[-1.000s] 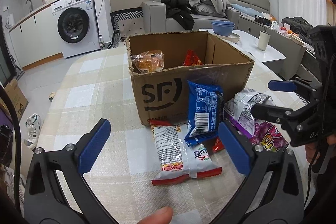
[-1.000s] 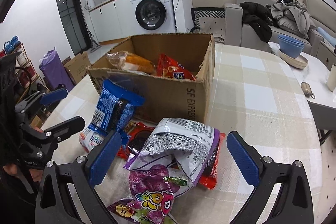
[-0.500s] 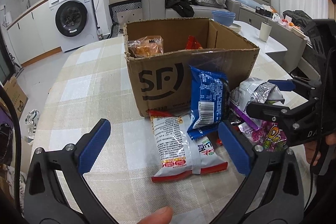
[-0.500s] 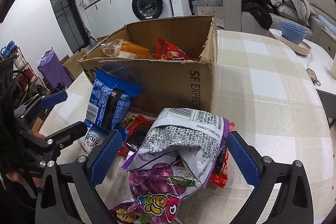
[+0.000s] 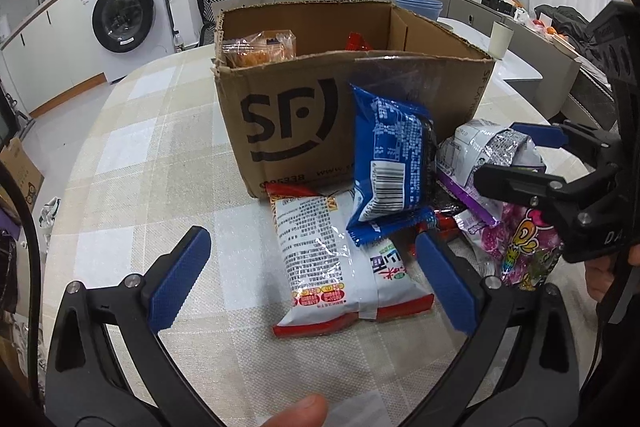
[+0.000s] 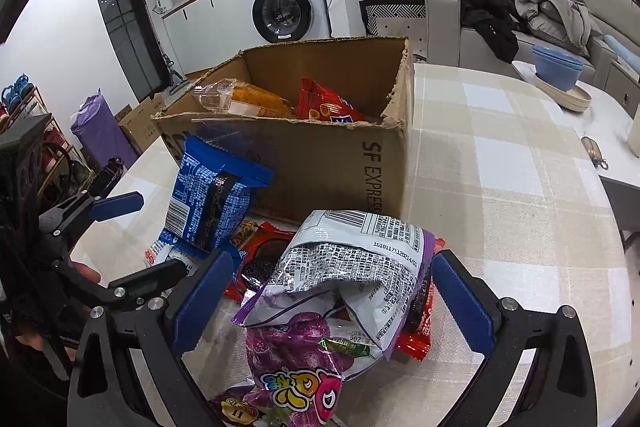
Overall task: Organize snacks
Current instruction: 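Move both open tools back toward the remaining snacks beside the box, then grasp the white-red noodle bag with the left tool while the right tool grasps the silver-purple bag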
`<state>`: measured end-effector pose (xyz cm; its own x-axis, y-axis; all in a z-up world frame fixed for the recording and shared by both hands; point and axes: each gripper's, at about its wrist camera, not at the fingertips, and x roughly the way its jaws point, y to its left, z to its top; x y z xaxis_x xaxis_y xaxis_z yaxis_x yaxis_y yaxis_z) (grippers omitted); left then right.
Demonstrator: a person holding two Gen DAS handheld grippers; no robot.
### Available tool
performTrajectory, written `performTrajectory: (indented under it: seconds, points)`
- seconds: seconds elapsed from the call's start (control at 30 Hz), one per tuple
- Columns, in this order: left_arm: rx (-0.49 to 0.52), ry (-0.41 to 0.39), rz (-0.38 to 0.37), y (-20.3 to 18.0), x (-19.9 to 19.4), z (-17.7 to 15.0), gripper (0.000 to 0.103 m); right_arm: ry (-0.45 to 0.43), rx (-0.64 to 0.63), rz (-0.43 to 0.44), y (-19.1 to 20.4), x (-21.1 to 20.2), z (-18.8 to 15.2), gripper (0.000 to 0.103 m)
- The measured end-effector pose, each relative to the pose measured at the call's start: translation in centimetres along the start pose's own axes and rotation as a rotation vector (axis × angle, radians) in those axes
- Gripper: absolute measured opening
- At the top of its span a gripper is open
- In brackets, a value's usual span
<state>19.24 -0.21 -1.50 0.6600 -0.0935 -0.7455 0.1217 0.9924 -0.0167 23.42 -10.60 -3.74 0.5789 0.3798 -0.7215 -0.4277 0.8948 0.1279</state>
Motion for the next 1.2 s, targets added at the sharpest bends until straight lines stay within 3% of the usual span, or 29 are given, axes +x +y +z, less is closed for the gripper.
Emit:
performTrajectory:
  seconds: [0.4, 0.57, 0.8, 1.03, 1.2]
  points:
    - [-0.057, 0.060, -0.017, 0.6, 3.2, -0.1, 0.102, -0.001, -0.029, -0.010, 0.3, 0.2, -0.2, 0.095]
    - [-0.056, 0.076, -0.024, 0.9, 4.6, 0.0, 0.102, 0.021, -0.026, -0.040, 0.1, 0.9, -0.3, 0.087]
    - [-0.042, 0.092, -0.021, 1.0, 5.9, 0.0, 0.102, 0.029, -0.022, -0.041, -0.4, 1.4, -0.2, 0.085]
    - [-0.045, 0.113, -0.028, 1.1, 6.3, 0.1, 0.102, 0.038, -0.011, -0.013, -0.8, 1.3, -0.4, 0.067]
    - [-0.036, 0.104, -0.074, 1.1, 6.0, -0.2, 0.086, 0.036, 0.001, 0.009, -1.2, 0.8, -0.4, 0.060]
